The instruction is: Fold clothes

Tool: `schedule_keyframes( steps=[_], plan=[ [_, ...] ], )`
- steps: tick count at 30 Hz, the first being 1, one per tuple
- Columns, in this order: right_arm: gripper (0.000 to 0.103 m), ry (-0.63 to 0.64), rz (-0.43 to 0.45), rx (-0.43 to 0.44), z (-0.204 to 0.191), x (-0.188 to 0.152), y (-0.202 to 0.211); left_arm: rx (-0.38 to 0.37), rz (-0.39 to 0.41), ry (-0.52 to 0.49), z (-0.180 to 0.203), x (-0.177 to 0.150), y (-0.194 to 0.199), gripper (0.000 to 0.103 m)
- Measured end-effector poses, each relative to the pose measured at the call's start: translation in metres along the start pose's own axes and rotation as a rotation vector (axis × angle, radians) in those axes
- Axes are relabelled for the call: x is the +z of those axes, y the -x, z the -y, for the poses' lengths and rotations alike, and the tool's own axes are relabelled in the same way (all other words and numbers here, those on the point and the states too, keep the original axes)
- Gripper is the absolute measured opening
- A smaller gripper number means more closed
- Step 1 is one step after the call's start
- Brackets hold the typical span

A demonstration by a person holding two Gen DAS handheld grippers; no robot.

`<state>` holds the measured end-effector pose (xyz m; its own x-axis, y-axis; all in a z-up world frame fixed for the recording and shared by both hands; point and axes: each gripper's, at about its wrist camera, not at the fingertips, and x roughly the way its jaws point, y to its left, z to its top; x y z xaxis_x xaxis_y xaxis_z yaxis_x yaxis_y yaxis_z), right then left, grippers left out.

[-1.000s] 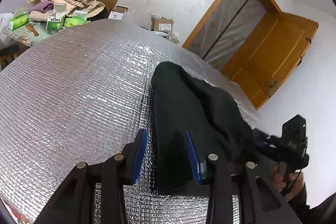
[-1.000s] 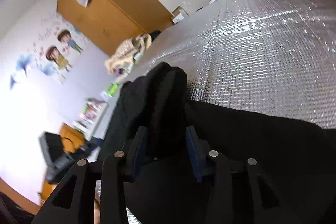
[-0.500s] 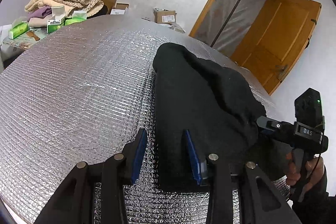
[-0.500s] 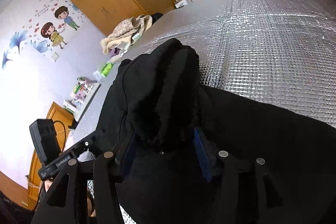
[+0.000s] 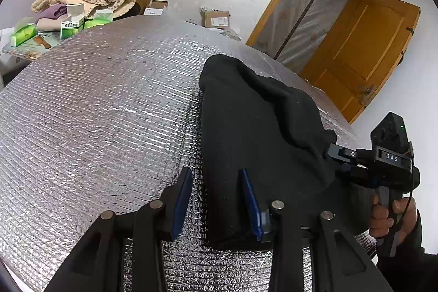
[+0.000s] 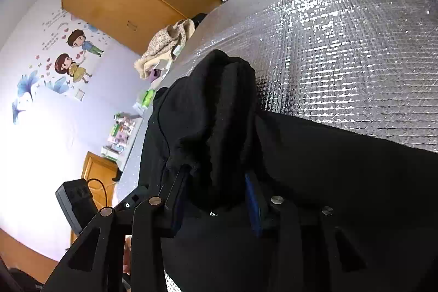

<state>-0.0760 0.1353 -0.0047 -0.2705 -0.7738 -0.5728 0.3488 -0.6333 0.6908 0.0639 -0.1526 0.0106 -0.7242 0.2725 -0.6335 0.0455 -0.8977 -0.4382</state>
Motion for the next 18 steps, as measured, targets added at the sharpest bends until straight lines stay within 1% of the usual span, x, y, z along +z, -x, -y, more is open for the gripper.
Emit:
schedule_keyframes(
  steps=[1,2,3,5,8,11,14,18],
  plan=[
    [0.022,0.008,0.003,-0.002,-0.002,0.000,0.001,-0.002,-0.005,0.008,-0.001,0.001,0.000,0.013],
    [0.018,0.016,0.007,-0.002,-0.004,0.000,0.003,-0.016,-0.006,0.026,-0.004,0.001,0.000,0.012],
    [0.017,0.027,0.012,0.015,-0.009,-0.003,0.009,-0.032,-0.006,0.047,-0.007,0.002,0.000,0.012],
    [0.017,0.048,0.022,0.049,-0.020,-0.007,0.021,-0.060,0.006,0.076,-0.012,0.003,0.005,0.011],
    [0.016,0.081,0.038,0.099,-0.035,-0.014,0.039,-0.085,0.033,0.064,-0.010,0.004,0.014,0.011],
    [0.017,0.112,0.052,0.148,-0.050,-0.021,0.056,-0.099,0.039,0.036,-0.004,0.003,0.020,0.011],
    [0.017,0.088,0.016,0.117,-0.040,-0.040,0.059,-0.113,0.031,0.013,0.000,0.001,0.022,0.011],
    [0.017,0.033,-0.027,0.091,-0.018,-0.059,0.056,-0.115,-0.011,0.010,-0.002,-0.005,0.014,0.011]
  ],
)
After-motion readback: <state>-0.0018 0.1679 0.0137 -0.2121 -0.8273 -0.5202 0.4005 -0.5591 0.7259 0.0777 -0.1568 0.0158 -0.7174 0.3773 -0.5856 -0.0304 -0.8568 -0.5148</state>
